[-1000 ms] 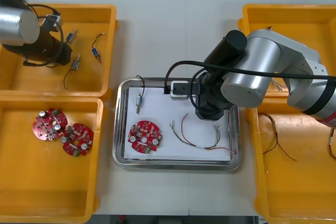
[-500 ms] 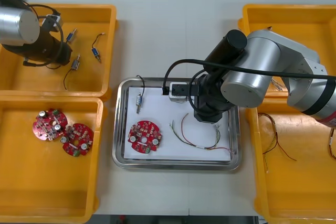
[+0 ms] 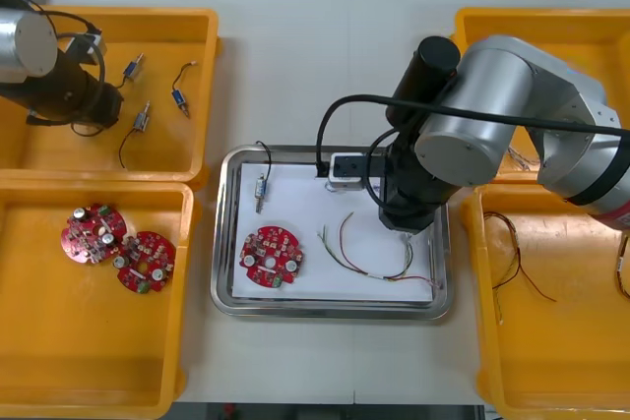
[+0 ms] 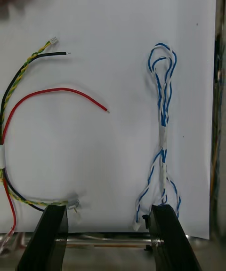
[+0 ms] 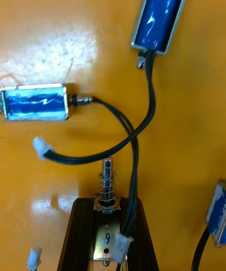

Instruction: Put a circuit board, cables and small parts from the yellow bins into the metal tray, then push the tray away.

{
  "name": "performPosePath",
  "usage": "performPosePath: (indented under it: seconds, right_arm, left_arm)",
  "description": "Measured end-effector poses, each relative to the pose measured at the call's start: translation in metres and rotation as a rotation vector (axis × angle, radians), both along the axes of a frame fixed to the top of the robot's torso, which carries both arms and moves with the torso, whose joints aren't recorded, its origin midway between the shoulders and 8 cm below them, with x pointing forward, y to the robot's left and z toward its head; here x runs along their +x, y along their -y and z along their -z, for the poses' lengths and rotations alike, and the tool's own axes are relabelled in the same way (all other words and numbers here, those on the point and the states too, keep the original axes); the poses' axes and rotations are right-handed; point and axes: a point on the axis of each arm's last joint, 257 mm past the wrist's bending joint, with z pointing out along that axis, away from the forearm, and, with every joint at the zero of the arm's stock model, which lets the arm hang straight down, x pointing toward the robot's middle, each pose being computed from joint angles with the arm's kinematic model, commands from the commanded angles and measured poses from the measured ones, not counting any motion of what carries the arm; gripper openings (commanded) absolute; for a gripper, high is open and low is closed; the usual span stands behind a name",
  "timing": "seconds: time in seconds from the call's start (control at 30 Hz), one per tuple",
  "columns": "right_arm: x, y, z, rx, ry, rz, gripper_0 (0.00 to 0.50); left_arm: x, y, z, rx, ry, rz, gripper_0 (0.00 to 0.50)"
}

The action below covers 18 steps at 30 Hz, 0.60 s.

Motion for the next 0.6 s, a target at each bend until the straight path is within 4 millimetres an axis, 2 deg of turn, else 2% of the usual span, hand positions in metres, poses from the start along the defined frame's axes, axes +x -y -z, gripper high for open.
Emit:
performPosePath:
  seconds: [0.33, 0.6]
  right_arm:
    - [-0.006, 0.015, -0.046, 0.012, -0.058, 0.139, 0.5]
    - [0.004, 0.023, -0.082, 0.056, 0.051, 0.204, 0.5]
  left_arm:
    - [-0.009, -0.009, -0.004, -0.013, -0.027, -0.01, 0.0]
    - [-0.025, -0.011, -0.03, 0.024, -0.059, 0.027, 0.0]
